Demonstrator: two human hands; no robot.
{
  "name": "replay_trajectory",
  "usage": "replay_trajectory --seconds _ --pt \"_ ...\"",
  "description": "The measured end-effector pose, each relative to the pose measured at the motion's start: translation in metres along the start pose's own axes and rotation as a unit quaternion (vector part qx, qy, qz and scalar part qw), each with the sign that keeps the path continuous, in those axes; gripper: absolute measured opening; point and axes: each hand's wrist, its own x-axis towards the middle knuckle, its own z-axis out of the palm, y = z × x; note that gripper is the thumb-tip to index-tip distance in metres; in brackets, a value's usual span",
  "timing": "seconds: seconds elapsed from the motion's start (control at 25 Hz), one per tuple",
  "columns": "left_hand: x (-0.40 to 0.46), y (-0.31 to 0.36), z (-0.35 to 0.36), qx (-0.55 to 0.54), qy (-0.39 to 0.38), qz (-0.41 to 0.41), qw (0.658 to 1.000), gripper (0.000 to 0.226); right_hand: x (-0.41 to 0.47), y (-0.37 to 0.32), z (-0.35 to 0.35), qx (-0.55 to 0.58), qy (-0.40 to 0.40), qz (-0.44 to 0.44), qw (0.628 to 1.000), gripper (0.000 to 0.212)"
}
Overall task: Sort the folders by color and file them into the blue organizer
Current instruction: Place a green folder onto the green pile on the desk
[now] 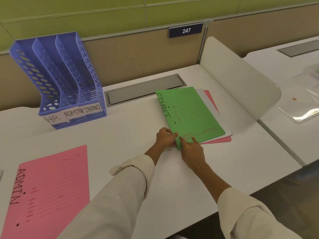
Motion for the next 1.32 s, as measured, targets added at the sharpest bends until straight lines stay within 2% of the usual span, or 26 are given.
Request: replay_trajectory --seconds 0.12,0.24,0.32,0.4,0.48,0.6,0.72,0.92,1.0,1.08,1.2,1.32 --pt "0.001 0.003 0.006 -0.035 0.019 -0.037 0.999 0.027 0.003 0.0 -0.004 0.078 -0.017 0.014 0.997 0.05" --pt "0.001 0.004 0.014 -0.009 0.036 -0.033 0.999 0.022 0.002 0.006 -0.004 0.163 -0.01 0.025 0.986 0.051" --pt "0.001 0.001 0.018 -0.001 0.05 -0.033 0.998 0.016 0.006 0.011 -0.01 0.232 -0.012 0.044 0.972 0.044" --pt "-0.001 -0.001 0.017 -0.034 0.055 -0.032 0.997 0.005 0.013 0.015 -0.018 0.28 -0.02 0.068 0.957 0.034" --pt "-0.005 -0.001 0.01 -0.103 0.067 -0.025 0.992 0.01 0.02 0.02 -0.024 0.301 -0.001 0.097 0.949 0.033" --pt "-0.021 -0.002 -0.014 -0.234 0.073 -0.016 0.969 0.015 0.022 0.02 -0.027 0.26 0.03 0.157 0.952 0.044" --pt "-0.037 -0.013 -0.054 -0.303 0.066 -0.014 0.951 0.016 0.025 0.012 -0.027 0.234 0.044 0.225 0.945 0.059" --pt "-0.081 -0.055 -0.13 -0.366 0.084 -0.019 0.927 0.02 0.028 -0.019 -0.041 0.39 -0.035 0.245 0.887 0.075" --pt "-0.104 -0.082 -0.151 -0.36 0.098 -0.024 0.928 0.022 0.017 -0.041 -0.043 0.434 -0.07 0.241 0.865 0.075" --pt "-0.125 -0.113 -0.163 -0.331 0.122 -0.034 0.935 0.02 -0.003 -0.06 -0.039 0.446 -0.082 0.221 0.864 0.072" --pt "-0.155 -0.161 -0.167 -0.165 0.208 -0.036 0.963 0.013 -0.046 -0.085 -0.033 0.438 -0.097 0.194 0.873 0.066" --pt "-0.178 -0.19 -0.158 -0.034 0.264 -0.041 0.963 0.014 -0.084 -0.104 -0.024 0.395 -0.11 0.193 0.891 0.064"
